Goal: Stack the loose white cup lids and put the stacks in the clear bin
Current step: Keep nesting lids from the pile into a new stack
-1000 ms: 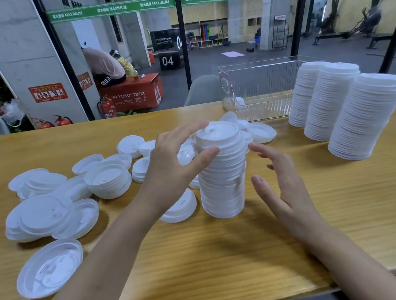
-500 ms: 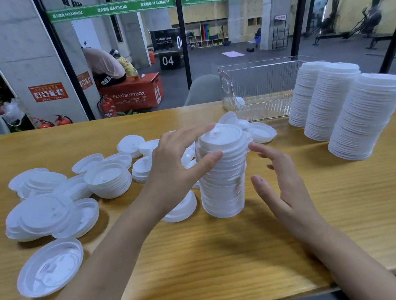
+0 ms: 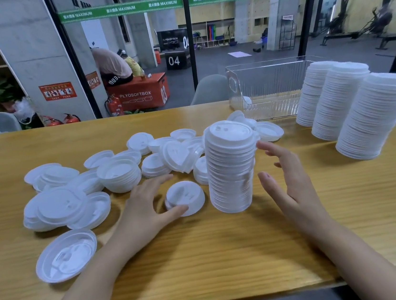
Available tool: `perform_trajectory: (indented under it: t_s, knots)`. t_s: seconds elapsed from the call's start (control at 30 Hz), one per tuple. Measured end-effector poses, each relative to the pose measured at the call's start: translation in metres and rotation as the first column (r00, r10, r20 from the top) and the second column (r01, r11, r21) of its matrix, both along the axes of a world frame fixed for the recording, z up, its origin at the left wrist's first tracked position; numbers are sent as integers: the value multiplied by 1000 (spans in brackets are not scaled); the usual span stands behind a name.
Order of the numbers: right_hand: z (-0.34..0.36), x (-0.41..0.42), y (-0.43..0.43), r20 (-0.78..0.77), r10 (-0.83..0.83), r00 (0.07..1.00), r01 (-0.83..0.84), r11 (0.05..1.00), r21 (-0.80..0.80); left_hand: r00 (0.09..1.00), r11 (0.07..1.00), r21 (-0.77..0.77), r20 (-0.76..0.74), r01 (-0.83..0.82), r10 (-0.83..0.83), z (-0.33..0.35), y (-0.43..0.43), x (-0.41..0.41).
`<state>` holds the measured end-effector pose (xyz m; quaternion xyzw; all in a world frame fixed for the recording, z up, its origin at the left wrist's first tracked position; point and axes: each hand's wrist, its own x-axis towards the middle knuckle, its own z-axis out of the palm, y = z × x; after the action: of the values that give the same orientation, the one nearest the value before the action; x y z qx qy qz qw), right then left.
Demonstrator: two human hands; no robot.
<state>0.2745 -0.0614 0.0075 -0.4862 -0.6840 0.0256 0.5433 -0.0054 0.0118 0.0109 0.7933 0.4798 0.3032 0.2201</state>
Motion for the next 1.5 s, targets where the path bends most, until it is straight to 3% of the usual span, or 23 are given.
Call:
perform_trajectory:
  t_s: [0.2, 0.3, 0.47, 0.6, 0.8, 1.03, 1.3, 1.5]
  knots:
    - [-1, 0, 1, 4, -5, 1000, 5, 1000, 4, 994, 999, -33, -110, 5, -8, -4, 2, 0]
    - [-1, 1, 1, 7, -5, 1000, 5, 1000, 3, 995, 999, -33, -95, 17, -20, -4, 2, 1]
    - [-2, 0, 1, 2, 0, 1000, 0, 1000, 3, 997, 999, -27, 66, -33, 35, 4, -3, 6]
    - [-2, 0, 2, -1, -2, 1000, 2, 1000, -1, 959, 999, -24, 282, -36, 41, 15, -7, 12]
    - [-2, 1, 2, -18, -12, 1000, 12, 1000, -11, 892, 983, 181, 447, -14, -70, 63, -13, 36]
    - [-1, 2, 1, 11, -12, 1000, 12, 1000, -1, 897, 963, 267, 417, 29, -143, 96, -11, 66]
    - [0, 1, 0, 8, -4, 1000, 4, 1000, -12, 905, 974, 216, 400, 60, -145, 86, -9, 67]
    - [0, 2, 2, -23, -72, 997, 71, 997, -11, 937, 974, 126, 274, 188, -216, 83, -11, 79]
